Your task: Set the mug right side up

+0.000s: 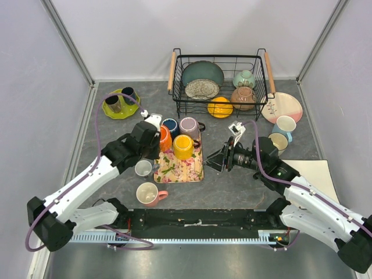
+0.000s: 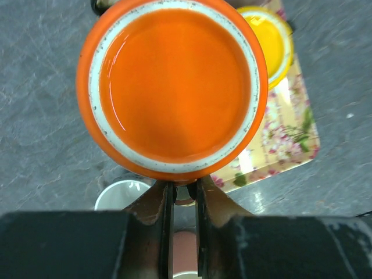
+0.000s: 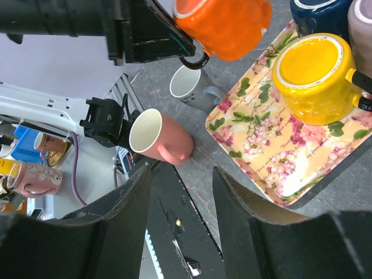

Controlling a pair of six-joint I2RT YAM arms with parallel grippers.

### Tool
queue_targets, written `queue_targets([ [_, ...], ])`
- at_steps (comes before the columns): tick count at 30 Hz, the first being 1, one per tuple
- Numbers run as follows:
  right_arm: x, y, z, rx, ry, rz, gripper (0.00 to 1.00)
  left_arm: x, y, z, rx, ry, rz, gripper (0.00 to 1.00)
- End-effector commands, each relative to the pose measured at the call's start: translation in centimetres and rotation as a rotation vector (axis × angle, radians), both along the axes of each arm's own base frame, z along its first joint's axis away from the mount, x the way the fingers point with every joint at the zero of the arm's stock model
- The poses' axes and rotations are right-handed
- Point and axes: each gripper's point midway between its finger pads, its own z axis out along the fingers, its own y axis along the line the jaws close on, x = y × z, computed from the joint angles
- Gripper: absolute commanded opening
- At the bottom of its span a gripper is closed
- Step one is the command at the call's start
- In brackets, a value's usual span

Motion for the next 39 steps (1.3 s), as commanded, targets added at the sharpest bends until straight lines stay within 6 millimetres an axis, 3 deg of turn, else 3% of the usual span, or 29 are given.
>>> queue_targets([
  [1,0.2,0.0,2.5,0.019,-0.086,0.000,0.53,2.2,0.0,1.4,0.020,-0.037,-0.026,0.02],
  [14,0.1,-0.3,1.6,-0.007,-0.095,0.002,0.54,4.6,-1.0,-2.8,0.079,0.062,-0.111,0.02],
  [31,0.5,-0.2,0.5,-0.039,-0.083,-0.002,0.54,4.2,-2.5,-6.2,0.068,0.135,-0.227,0.02],
  [39,0.6,-0.2,0.2,-0.046,-0.075,-0.006,0.54,4.7,-1.8,-7.8,0.087,0.167,-0.222,0.02],
])
